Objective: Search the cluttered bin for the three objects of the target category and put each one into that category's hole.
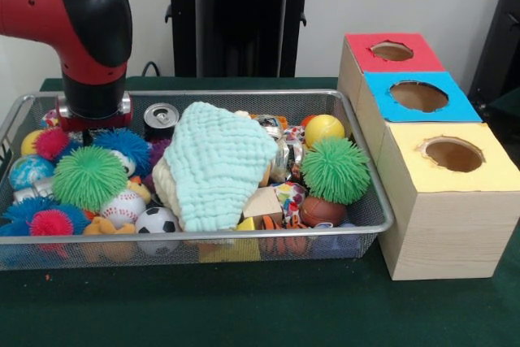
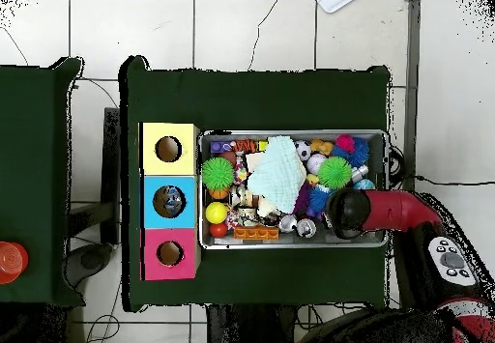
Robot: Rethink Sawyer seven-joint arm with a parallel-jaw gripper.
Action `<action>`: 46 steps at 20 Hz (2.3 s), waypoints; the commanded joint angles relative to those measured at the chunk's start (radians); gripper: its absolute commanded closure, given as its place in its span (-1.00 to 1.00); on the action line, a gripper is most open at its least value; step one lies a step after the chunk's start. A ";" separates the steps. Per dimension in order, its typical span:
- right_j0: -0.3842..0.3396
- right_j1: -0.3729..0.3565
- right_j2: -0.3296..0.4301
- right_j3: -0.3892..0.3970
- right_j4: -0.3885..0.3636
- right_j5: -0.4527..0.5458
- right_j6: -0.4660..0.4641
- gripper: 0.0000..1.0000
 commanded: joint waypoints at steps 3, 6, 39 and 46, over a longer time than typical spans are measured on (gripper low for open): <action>-0.036 0.017 0.038 -0.034 0.014 -0.130 0.076 1.00; -0.008 -0.166 0.068 0.047 0.107 0.037 0.017 1.00; 0.345 -0.316 -0.060 0.264 0.602 -0.060 0.437 1.00; 0.451 -0.307 -0.112 0.237 0.658 -0.019 0.508 1.00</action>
